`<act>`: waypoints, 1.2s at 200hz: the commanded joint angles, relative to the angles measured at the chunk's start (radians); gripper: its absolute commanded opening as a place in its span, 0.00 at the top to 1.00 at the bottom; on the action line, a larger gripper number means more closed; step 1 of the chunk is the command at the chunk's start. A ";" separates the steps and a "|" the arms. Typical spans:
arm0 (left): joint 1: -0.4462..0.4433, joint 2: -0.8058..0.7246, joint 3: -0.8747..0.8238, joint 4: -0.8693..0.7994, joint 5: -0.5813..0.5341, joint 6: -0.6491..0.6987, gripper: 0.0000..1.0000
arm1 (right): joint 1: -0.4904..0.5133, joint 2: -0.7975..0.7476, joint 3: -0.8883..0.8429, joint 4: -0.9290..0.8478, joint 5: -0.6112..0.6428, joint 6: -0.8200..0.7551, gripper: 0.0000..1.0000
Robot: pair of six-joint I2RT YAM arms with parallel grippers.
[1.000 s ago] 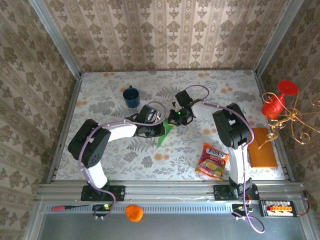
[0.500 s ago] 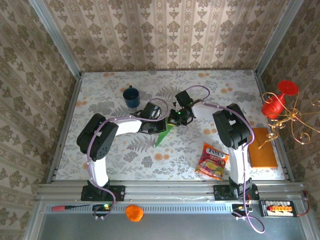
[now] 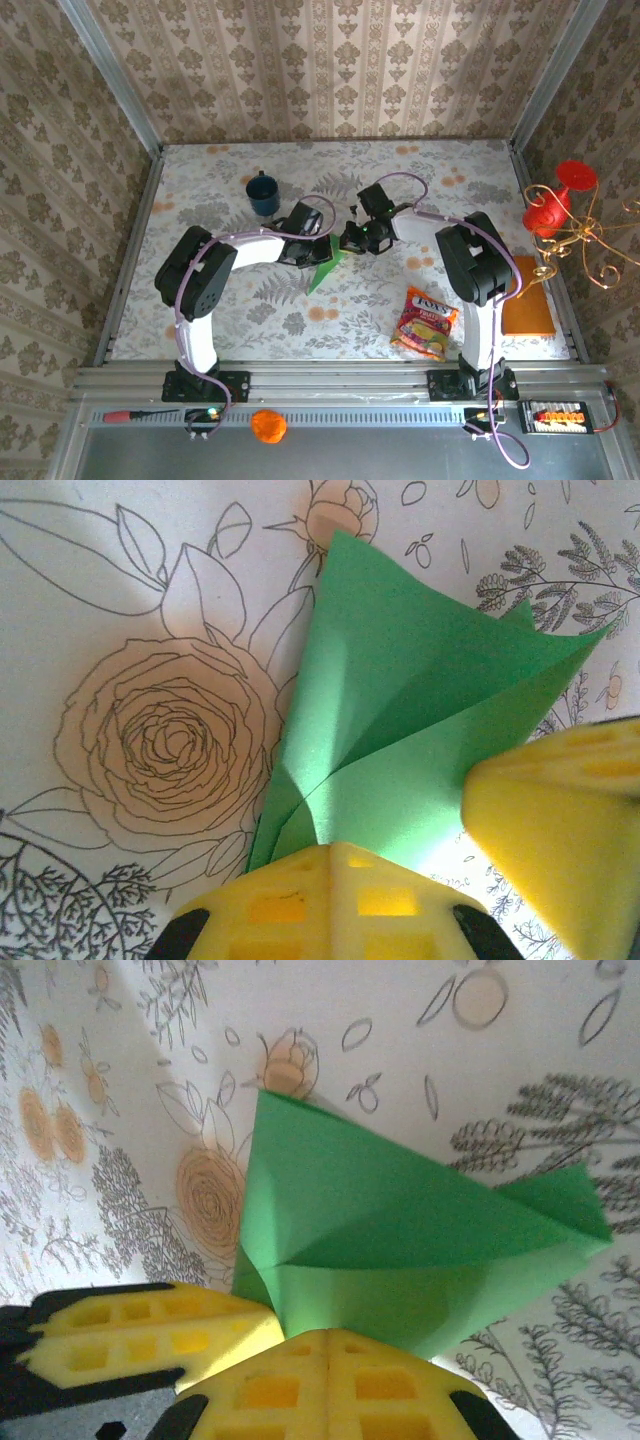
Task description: Fold a paper plane with a square sheet of paper (pick it up from the middle)
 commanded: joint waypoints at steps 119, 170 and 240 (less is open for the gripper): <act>0.014 0.089 -0.013 -0.182 -0.040 0.077 1.00 | -0.083 0.081 -0.004 0.100 -0.008 0.041 0.98; 0.014 0.113 -0.044 -0.182 -0.037 0.098 1.00 | -0.136 0.128 0.075 0.068 0.020 0.067 0.97; 0.013 0.111 -0.013 -0.187 -0.029 0.120 1.00 | -0.155 0.075 0.124 -0.020 0.206 0.021 0.96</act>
